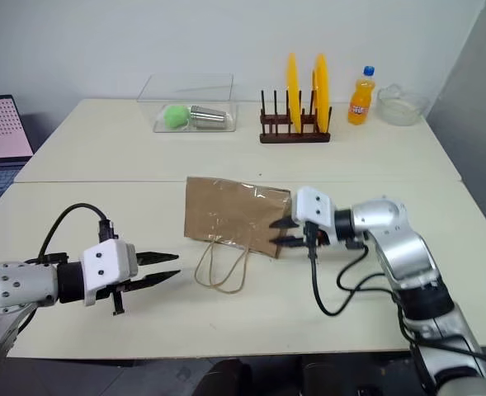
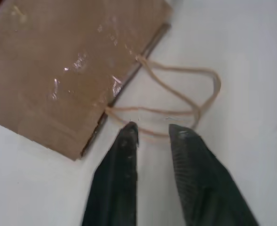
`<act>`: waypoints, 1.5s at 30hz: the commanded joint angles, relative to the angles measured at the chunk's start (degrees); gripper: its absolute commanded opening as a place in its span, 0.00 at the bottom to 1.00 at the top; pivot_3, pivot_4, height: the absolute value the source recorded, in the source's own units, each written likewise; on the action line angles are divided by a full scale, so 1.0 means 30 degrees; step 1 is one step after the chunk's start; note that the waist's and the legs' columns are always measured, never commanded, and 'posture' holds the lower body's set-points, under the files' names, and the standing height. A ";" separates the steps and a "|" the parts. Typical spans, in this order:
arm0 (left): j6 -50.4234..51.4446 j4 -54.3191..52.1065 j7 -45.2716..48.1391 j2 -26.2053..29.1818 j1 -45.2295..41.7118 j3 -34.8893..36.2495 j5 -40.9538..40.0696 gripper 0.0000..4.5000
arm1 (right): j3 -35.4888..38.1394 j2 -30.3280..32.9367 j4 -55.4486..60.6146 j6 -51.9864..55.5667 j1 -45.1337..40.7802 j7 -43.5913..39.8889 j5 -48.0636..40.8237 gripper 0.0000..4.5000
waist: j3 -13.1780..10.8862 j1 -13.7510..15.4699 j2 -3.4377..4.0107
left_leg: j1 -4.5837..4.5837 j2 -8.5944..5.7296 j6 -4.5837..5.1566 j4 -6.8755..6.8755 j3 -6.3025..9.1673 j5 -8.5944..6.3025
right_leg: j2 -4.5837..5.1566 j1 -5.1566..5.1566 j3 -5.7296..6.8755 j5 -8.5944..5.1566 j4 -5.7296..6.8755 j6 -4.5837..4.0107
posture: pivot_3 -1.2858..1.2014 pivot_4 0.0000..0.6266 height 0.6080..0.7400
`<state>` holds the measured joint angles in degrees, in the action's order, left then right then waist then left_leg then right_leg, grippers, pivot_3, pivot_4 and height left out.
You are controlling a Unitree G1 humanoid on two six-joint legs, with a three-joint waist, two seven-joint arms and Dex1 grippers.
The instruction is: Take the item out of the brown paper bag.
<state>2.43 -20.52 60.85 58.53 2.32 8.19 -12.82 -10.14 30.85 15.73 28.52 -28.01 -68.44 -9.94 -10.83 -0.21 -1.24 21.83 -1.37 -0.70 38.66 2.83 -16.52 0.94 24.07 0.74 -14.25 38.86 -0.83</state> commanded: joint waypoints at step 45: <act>-1.7410 1.5028 0.0054 -0.4390 -1.1371 -1.0279 0.9497 0.07 | 0.0245 0.2750 0.6419 0.4138 0.3578 0.4974 -0.4405 0.92 | 0.0029 0.0042 -0.0025 | 0.0005 -0.0015 0.0013 0.0050 0.0013 -0.0002 | -0.0009 -0.0044 0.0020 -0.0021 0.0014 0.0158 | 0.52 0.24 1.00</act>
<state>-49.40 24.62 60.64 45.81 -32.20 -20.90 14.89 -10.45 38.44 32.68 40.93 -16.90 -53.65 -21.69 -10.75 -0.09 -1.31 21.84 -1.42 -0.66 38.81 2.87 -16.52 0.91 23.94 0.80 -14.31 38.91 -0.35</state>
